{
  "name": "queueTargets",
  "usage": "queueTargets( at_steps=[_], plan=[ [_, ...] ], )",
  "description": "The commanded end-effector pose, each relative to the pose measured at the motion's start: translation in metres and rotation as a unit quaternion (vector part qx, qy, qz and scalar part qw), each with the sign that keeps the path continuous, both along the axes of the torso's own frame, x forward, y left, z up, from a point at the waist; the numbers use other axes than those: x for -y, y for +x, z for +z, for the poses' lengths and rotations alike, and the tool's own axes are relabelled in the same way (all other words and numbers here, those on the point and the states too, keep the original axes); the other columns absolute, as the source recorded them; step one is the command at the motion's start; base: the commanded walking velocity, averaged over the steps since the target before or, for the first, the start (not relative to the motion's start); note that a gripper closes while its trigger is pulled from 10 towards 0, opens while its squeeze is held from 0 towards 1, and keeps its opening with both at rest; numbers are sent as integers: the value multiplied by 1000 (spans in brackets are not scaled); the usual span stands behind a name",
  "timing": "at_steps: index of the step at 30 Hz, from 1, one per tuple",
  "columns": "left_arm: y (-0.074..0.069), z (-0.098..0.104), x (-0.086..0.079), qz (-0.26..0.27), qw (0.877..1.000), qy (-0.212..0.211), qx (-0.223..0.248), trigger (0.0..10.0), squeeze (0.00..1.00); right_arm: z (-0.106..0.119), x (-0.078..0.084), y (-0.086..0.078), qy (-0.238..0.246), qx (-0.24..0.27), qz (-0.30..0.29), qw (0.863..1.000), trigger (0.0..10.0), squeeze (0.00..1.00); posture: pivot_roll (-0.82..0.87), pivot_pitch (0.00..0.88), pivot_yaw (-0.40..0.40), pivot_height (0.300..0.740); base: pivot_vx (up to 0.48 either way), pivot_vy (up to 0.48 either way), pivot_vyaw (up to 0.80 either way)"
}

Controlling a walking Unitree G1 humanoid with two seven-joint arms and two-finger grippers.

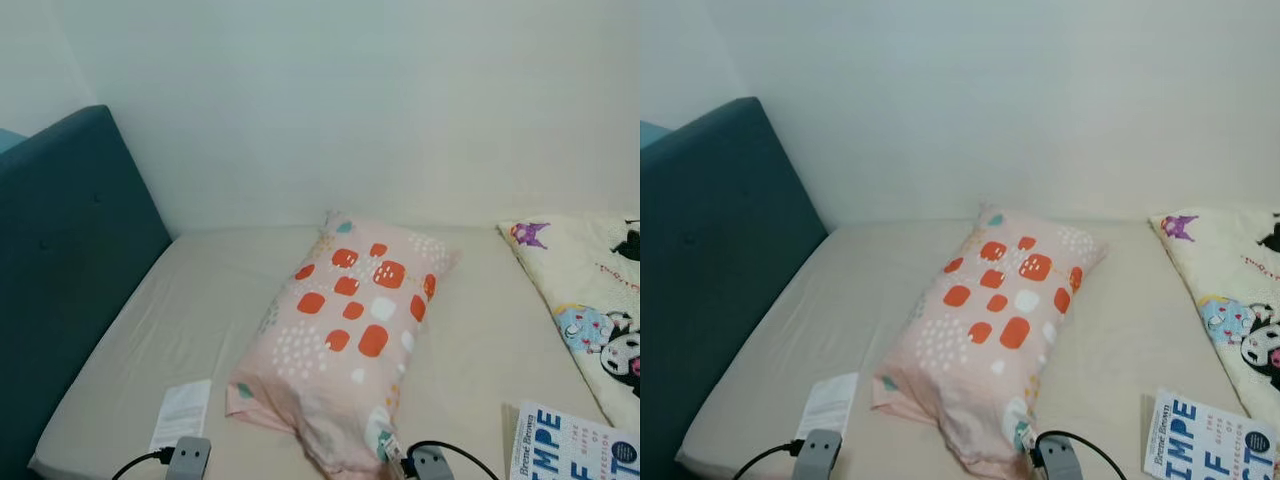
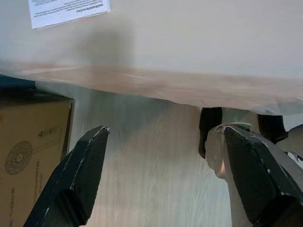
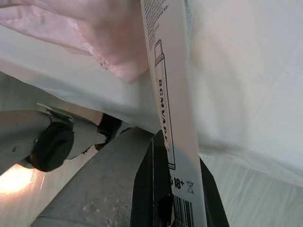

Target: Clean up the room

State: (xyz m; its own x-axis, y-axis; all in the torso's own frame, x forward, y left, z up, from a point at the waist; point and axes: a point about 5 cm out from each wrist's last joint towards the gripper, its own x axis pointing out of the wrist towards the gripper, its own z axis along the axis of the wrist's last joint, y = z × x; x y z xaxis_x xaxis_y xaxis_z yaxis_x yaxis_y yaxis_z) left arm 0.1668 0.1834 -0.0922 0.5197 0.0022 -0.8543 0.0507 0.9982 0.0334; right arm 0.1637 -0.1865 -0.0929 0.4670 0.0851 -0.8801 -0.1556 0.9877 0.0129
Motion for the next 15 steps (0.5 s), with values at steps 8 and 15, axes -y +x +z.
queueTargets(
  at_steps=[8, 15],
  plan=[
    [1, 1, -4, -11, 1000, 12, -3, 10000, 0, -2, -1, -5, 6, -8, -19, 1000, 10000, 0, -116, 0, 70, 732, 0, 335, 0],
    [-1, 0, -3, -17, 1000, 13, -6, 10000, 0, -3, 2, -8, 3, -11, -24, 1000, 10000, 0, -119, 0, 63, 732, 0, 355, 0]
  ],
)
